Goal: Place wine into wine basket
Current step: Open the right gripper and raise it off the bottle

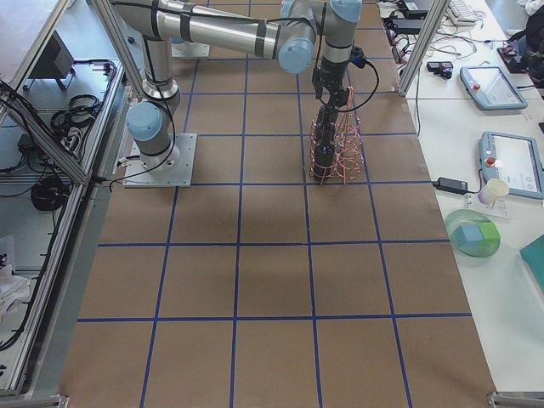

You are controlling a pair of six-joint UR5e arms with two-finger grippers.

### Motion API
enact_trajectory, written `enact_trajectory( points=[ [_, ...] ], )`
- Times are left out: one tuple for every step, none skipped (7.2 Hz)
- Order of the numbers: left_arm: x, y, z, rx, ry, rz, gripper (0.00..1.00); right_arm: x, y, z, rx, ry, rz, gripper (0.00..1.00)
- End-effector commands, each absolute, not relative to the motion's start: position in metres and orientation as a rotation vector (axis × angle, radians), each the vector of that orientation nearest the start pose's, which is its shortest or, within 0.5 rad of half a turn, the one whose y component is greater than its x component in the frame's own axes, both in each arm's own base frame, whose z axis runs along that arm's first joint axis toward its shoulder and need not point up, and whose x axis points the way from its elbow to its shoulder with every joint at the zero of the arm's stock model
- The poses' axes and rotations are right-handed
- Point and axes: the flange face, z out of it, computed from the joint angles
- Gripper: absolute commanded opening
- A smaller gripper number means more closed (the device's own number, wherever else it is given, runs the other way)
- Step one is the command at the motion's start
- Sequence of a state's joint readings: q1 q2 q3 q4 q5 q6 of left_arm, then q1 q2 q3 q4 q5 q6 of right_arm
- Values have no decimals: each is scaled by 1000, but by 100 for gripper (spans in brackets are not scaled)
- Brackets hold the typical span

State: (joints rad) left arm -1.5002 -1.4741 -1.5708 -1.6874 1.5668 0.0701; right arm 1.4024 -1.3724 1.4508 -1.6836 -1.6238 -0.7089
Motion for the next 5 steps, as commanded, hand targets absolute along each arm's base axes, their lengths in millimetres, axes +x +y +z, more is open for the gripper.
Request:
enact_trajectory(
  points=[
    [-102, -455, 522, 0, 3147, 31, 100, 35, -560, 496, -634, 3154, -72, 100],
    [-102, -455, 522, 0, 3146, 31, 100, 40, -542, 514, -406, 3176, -88, 100],
    [-102, -455, 522, -2, 3146, 29, 100, 54, -522, 530, -114, 3186, -86, 100],
    [-102, -455, 522, 0, 3146, 31, 100, 80, -502, 540, 55, 3174, -57, 100],
    [-102, -455, 522, -2, 3146, 31, 100, 109, -489, 540, 191, 3166, -11, 100]
  ],
)
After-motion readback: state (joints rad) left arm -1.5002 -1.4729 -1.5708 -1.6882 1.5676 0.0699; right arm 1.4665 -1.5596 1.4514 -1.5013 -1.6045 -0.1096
